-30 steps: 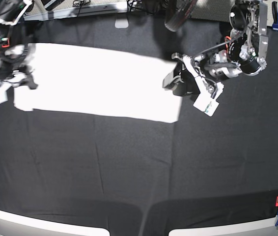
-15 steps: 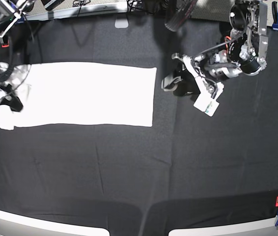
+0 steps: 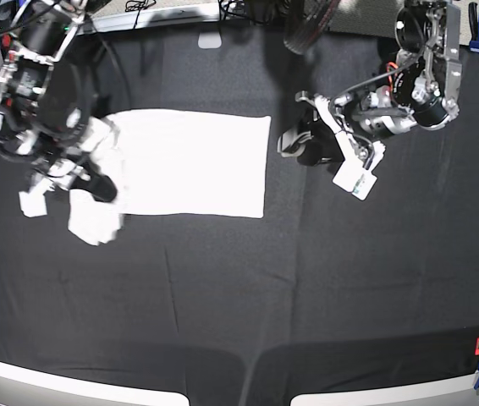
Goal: Layout the t-shirt on the table in an organized manner, then fold the t-shirt properly
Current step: 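Lift the other strip end with the right gripper and fold it toward the left gripper, then lower the folded end onto the shirt bundle with the right gripper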
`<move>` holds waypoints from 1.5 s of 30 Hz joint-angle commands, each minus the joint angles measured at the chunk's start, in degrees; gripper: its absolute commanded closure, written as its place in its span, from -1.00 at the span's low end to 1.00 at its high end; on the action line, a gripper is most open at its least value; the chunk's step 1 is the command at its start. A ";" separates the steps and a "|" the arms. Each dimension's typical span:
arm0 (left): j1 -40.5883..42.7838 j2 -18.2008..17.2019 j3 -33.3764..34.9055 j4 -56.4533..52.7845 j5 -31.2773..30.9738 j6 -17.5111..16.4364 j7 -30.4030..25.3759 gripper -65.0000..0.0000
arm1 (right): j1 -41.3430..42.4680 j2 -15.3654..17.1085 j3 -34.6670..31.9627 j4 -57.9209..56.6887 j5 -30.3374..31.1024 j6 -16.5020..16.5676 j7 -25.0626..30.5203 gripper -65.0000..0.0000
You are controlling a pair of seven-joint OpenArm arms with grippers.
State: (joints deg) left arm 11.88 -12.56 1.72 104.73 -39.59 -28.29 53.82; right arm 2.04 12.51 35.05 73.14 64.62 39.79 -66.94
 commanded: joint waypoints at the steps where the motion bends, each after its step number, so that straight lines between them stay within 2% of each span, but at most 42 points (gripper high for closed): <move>1: -0.44 -0.13 -0.15 1.01 -1.38 -0.13 -1.36 0.32 | 0.96 -0.02 -0.55 1.95 2.08 0.21 1.01 1.00; 8: -0.44 -0.13 -0.15 1.01 -1.38 -0.13 -1.33 0.32 | 0.96 -5.90 -3.87 5.66 2.01 0.21 1.01 1.00; 13: -0.44 -0.13 -0.15 1.01 -1.38 -0.13 -1.18 0.32 | 0.98 -10.54 -4.00 5.66 1.60 0.21 1.01 1.00; 26: -0.42 -0.15 -0.15 1.01 -1.40 -0.13 -1.14 0.32 | 2.97 -19.96 -4.00 5.66 0.85 0.21 1.05 1.00; 30: -0.39 -0.15 -0.15 1.01 -1.40 -0.13 -1.14 0.32 | 3.23 -21.42 -4.00 5.66 -4.94 0.21 2.36 1.00; 35: -0.42 -0.15 -0.15 1.01 -1.42 -0.13 -1.14 0.32 | 3.65 -21.44 -4.09 5.66 -8.66 0.21 1.33 0.99; 37: -0.42 -0.15 -0.15 1.01 -1.40 -0.13 -1.14 0.32 | 3.65 -21.40 -4.90 5.68 -8.72 0.21 1.33 0.58; 39: -0.42 -0.15 -0.15 1.01 -1.40 -0.13 -1.14 0.32 | 3.65 -21.42 -6.08 5.79 -8.68 0.21 1.33 0.30; 40: -0.42 -0.15 -0.15 1.01 -1.40 -0.13 -1.14 0.32 | 3.65 -21.42 -6.82 5.97 -8.52 0.21 1.33 0.24; 45: -0.39 -0.15 -0.15 1.01 -1.40 -0.13 -1.09 0.32 | 3.63 -21.42 -10.16 9.22 -8.52 0.21 1.33 0.23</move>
State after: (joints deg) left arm 11.88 -12.56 1.72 104.73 -39.59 -28.29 53.98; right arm 4.56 -8.75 25.08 81.17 53.78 39.66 -66.63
